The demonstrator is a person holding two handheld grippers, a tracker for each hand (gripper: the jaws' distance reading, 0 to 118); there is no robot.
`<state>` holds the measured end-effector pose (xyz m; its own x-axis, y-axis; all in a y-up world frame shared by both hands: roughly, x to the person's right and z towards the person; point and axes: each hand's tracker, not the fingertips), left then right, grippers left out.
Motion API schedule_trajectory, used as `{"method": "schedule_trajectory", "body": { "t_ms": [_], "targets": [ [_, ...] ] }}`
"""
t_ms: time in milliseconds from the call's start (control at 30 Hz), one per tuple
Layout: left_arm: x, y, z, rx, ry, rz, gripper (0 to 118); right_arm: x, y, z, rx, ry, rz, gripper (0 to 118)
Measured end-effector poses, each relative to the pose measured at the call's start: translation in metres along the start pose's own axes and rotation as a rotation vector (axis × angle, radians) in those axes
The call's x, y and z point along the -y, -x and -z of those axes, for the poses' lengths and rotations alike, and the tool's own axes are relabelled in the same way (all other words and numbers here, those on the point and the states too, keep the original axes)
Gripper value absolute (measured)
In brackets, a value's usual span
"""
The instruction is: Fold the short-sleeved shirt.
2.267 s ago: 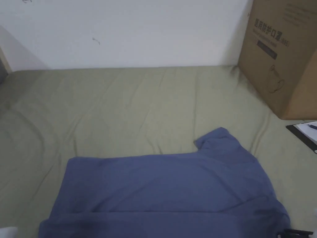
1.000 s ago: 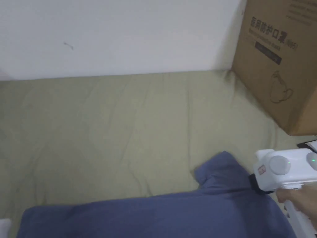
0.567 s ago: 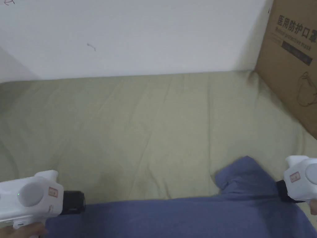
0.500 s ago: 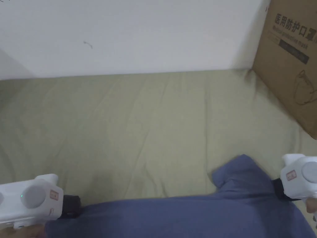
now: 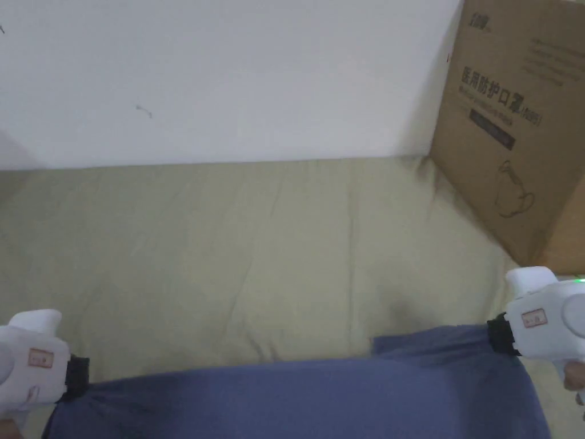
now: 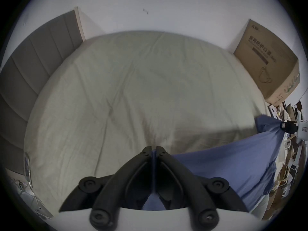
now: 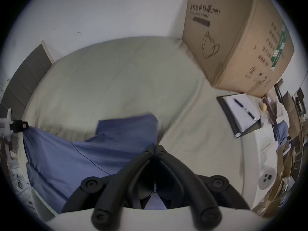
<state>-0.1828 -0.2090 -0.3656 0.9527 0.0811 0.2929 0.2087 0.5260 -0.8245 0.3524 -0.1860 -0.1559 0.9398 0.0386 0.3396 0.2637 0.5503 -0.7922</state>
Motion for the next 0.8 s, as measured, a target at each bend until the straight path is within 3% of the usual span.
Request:
{"method": "schedule_trajectory", "body": {
  "t_ms": [267, 467, 667, 700, 733, 767, 800],
  "targets": [
    [0.080, 0.016, -0.095, 0.065, -0.085, -0.007, 2, 0.088, -0.003, -0.084, -0.017, -0.047, -0.028, 0],
    [0.167, 0.029, -0.089, 0.067, 0.008, -0.058, 2, 0.190, 0.003, -0.085, -0.030, 0.097, -0.061, 0],
    [0.210, 0.025, -0.074, 0.056, 0.064, -0.054, 2, 0.248, 0.005, -0.060, -0.031, 0.153, -0.003, 2],
    [0.212, 0.025, -0.073, 0.054, 0.061, -0.040, 5, 0.251, 0.006, -0.057, -0.036, 0.138, -0.001, 17],
    [0.212, 0.030, -0.063, 0.050, 0.061, -0.031, 22, 0.253, 0.007, -0.055, -0.029, 0.119, 0.000, 53],
    [0.212, 0.033, -0.061, 0.050, 0.062, -0.039, 48, 0.254, 0.007, -0.052, -0.002, 0.119, -0.003, 83],
    [0.212, 0.035, -0.061, 0.050, 0.076, -0.053, 81, 0.253, 0.007, -0.051, 0.045, 0.133, -0.007, 92]
  ]
}}
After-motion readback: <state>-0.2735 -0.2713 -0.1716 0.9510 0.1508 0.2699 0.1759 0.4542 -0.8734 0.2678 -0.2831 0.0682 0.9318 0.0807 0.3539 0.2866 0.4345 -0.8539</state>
